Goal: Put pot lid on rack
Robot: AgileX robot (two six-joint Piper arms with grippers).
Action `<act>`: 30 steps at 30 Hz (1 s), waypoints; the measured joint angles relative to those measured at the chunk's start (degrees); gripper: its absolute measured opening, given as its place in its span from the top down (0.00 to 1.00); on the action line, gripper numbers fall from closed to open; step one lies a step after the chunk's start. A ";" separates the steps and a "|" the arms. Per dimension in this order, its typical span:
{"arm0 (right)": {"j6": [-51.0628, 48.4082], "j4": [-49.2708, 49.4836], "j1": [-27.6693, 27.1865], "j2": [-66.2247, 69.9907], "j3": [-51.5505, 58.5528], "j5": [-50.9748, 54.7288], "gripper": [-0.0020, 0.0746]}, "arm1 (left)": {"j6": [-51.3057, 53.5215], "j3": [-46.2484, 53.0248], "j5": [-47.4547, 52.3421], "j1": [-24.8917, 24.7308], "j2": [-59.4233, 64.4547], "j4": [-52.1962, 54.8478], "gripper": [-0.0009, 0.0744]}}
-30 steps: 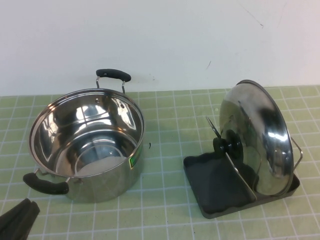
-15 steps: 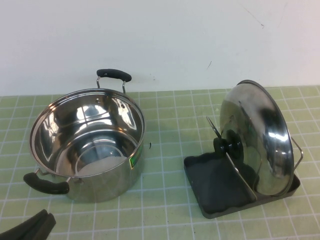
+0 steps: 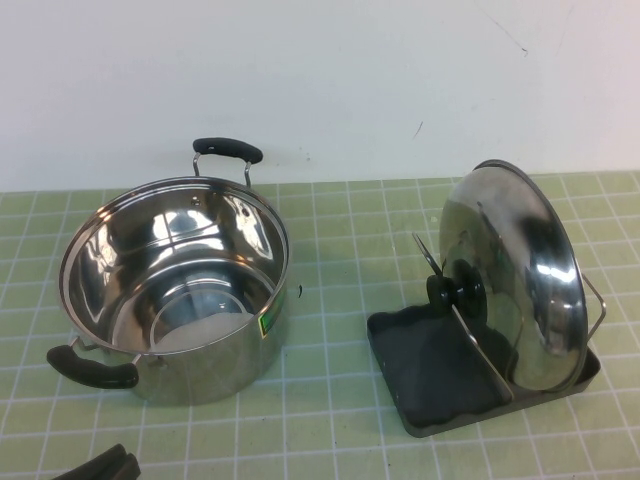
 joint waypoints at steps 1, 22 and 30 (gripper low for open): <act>0.00 -0.05 0.00 0.00 0.00 0.00 0.98 | 0.00 0.00 -0.22 0.00 0.00 0.00 0.99; 0.00 -0.14 0.00 0.00 0.00 0.13 0.98 | -0.55 0.00 4.33 0.00 0.00 -1.01 0.99; 0.00 -0.14 0.00 0.00 0.00 0.23 0.98 | 22.82 0.40 25.27 -2.35 -1.16 -28.43 0.99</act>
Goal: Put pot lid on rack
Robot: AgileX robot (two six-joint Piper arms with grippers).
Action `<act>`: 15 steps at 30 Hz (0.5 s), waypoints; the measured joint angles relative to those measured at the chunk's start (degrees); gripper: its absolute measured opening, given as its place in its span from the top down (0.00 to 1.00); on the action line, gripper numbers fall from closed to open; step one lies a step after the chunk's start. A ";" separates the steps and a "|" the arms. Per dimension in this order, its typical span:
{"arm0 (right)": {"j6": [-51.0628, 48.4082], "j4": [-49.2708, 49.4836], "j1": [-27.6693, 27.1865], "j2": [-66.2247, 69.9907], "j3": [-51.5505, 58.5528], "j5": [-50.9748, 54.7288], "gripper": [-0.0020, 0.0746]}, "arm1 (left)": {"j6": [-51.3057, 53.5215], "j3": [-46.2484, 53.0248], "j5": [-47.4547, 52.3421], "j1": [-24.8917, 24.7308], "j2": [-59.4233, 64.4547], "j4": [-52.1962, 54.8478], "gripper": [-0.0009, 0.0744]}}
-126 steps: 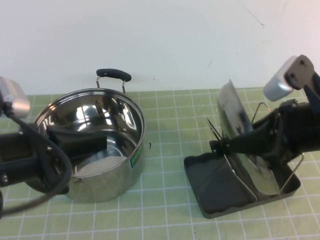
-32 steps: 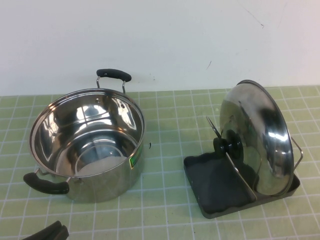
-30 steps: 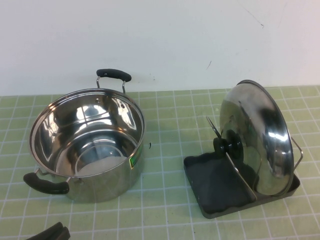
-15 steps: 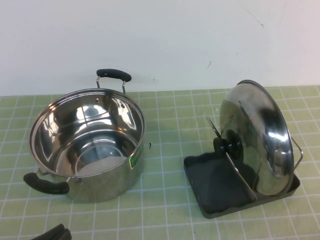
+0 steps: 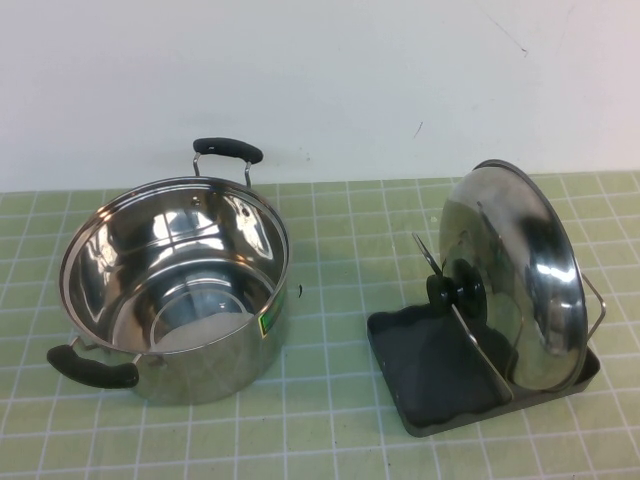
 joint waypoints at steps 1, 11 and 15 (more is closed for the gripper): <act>0.00 0.00 0.00 0.00 0.00 0.00 0.98 | 5.52 0.46 2.28 -0.45 -0.53 -5.26 0.99; 0.00 0.00 0.00 0.00 -0.08 0.00 0.98 | 62.28 4.68 28.77 -3.04 -6.86 -64.41 0.99; 0.08 0.00 0.00 0.00 -0.08 0.00 0.98 | 69.80 5.37 34.78 -3.04 -6.93 -69.56 0.99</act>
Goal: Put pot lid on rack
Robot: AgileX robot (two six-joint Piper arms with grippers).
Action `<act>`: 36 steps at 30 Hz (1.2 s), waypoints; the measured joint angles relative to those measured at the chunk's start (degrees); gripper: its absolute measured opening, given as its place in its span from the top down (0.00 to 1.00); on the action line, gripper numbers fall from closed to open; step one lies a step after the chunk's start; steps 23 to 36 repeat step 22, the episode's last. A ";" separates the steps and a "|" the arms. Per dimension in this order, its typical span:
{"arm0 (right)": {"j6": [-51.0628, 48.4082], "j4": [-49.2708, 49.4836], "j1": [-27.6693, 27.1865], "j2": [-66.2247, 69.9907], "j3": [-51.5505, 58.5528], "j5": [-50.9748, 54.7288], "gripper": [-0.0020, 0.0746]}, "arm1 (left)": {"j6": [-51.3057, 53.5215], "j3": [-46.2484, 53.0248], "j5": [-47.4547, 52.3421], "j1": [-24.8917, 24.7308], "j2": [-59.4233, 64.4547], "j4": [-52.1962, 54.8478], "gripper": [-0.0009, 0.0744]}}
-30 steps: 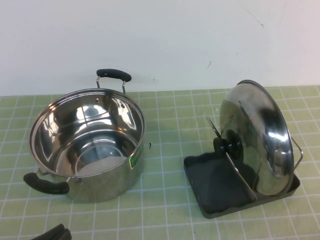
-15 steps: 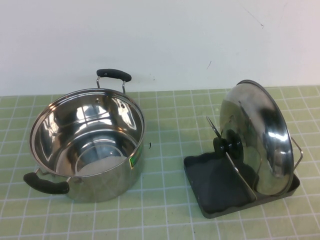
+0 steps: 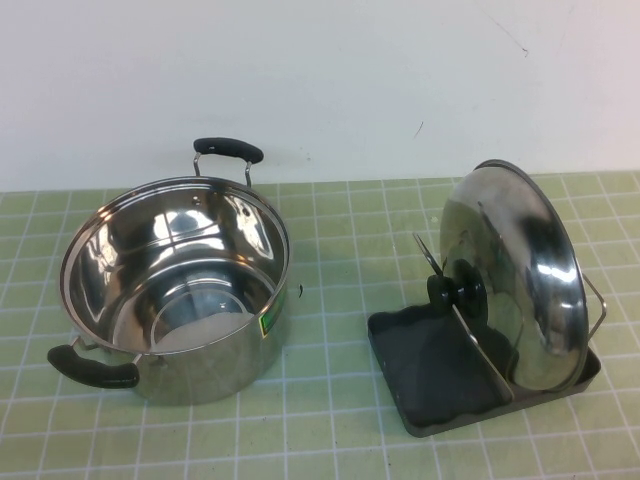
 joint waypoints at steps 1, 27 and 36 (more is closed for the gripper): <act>0.00 0.00 0.00 0.00 0.00 0.00 0.98 | 0.53 0.48 0.26 0.00 -0.09 -0.25 0.99; 0.00 0.00 0.00 0.00 0.00 0.00 0.98 | 5.39 6.17 4.78 0.00 -0.13 -3.70 0.99; 0.00 0.00 0.00 0.00 0.00 0.00 0.98 | 5.39 6.17 4.78 0.00 -0.13 -3.70 0.99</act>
